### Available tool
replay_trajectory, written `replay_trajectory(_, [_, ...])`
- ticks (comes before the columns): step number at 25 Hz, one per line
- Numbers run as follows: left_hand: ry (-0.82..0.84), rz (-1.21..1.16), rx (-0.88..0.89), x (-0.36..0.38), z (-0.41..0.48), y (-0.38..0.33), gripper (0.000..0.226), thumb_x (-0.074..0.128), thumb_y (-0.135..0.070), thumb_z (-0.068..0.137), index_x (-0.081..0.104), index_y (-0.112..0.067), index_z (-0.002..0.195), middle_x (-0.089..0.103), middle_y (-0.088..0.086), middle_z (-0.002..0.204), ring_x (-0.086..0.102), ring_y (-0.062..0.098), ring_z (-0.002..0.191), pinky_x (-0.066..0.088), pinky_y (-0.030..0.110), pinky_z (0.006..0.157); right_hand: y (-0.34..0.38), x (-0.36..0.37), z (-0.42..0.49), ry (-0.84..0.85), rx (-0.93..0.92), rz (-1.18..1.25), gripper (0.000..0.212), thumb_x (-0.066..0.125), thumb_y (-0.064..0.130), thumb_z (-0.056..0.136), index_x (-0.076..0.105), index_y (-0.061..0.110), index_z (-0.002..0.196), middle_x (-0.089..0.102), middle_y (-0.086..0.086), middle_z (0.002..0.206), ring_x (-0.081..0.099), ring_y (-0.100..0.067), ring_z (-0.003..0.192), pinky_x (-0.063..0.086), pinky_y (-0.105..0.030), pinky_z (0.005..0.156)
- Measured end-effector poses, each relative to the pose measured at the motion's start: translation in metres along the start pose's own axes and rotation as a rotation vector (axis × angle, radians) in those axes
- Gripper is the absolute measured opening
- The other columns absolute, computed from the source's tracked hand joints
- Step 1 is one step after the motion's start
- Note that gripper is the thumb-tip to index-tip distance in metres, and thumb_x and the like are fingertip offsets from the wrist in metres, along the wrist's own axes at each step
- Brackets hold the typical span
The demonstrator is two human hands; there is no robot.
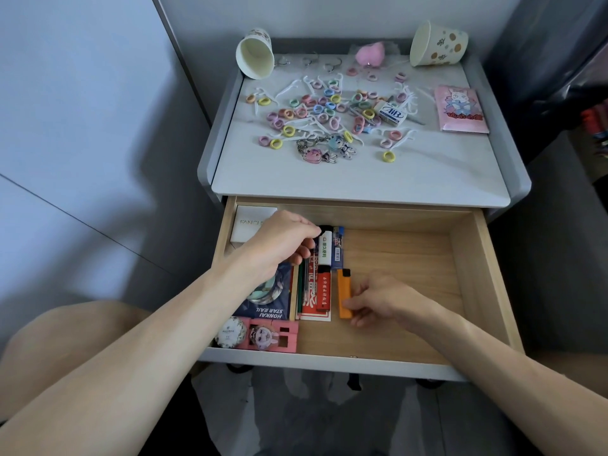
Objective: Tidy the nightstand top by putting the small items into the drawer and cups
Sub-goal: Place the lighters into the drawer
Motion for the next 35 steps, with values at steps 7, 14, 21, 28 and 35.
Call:
replay_trajectory(7, [0.021, 0.060, -0.006, 0.000, -0.003, 0.001, 0.012, 0.066, -0.014, 0.093, 0.067, -0.005, 0.101, 0.062, 0.006, 0.076, 0.056, 0.011, 0.052, 0.044, 0.020, 0.043, 0.012, 0.003, -0.010, -0.036, -0.121, -0.105, 0.010, 0.072, 0.010, 0.083, 0.064, 0.008, 0.078, 0.074, -0.009, 0.073, 0.070, -0.016, 0.063, 0.058, -0.026, 0.061])
replay_trajectory(14, [0.091, 0.191, 0.004, 0.006, -0.009, 0.003, 0.019, 0.069, -0.019, 0.093, 0.069, 0.000, 0.097, 0.069, 0.012, 0.073, 0.061, 0.013, 0.048, 0.048, 0.019, 0.043, 0.038, 0.004, -0.039, -0.222, -0.509, -0.199, 0.019, 0.075, 0.013, 0.079, 0.057, 0.010, 0.078, 0.068, 0.001, 0.066, 0.064, -0.004, 0.052, 0.048, -0.020, 0.049])
replay_trajectory(21, [0.105, 0.246, 0.056, 0.005, -0.006, 0.001, 0.011, 0.063, -0.007, 0.091, 0.072, -0.002, 0.097, 0.074, 0.015, 0.087, 0.069, 0.013, 0.061, 0.055, 0.021, 0.055, 0.029, 0.008, -0.024, 0.064, -0.343, 0.245, 0.025, 0.077, 0.019, 0.081, 0.069, 0.006, 0.101, 0.070, 0.000, 0.072, 0.058, -0.009, 0.061, 0.047, -0.021, 0.056])
replay_trajectory(28, [0.149, 0.264, 0.088, 0.004, -0.005, -0.003, 0.012, 0.065, -0.011, 0.094, 0.072, -0.008, 0.103, 0.071, 0.013, 0.088, 0.069, 0.015, 0.065, 0.059, 0.023, 0.061, 0.013, -0.001, -0.008, 0.134, -0.133, 0.179, 0.023, 0.076, 0.011, 0.082, 0.071, -0.003, 0.099, 0.073, -0.009, 0.083, 0.063, -0.008, 0.062, 0.054, -0.018, 0.061])
replay_trajectory(35, [0.058, 0.165, 0.058, -0.005, -0.002, -0.007, 0.009, 0.065, -0.016, 0.095, 0.068, -0.009, 0.099, 0.070, 0.015, 0.086, 0.068, 0.018, 0.064, 0.060, 0.029, 0.064, 0.008, -0.002, 0.016, -0.058, 0.051, -0.036, 0.017, 0.073, 0.006, 0.084, 0.062, 0.002, 0.072, 0.069, -0.016, 0.076, 0.064, -0.019, 0.063, 0.056, -0.024, 0.063])
Point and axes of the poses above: each hand's wrist, its own z-axis towards the middle knuckle, its own x-axis out of the palm, y = z × x, the point moved 3 cm from there along z, towards the middle knuckle
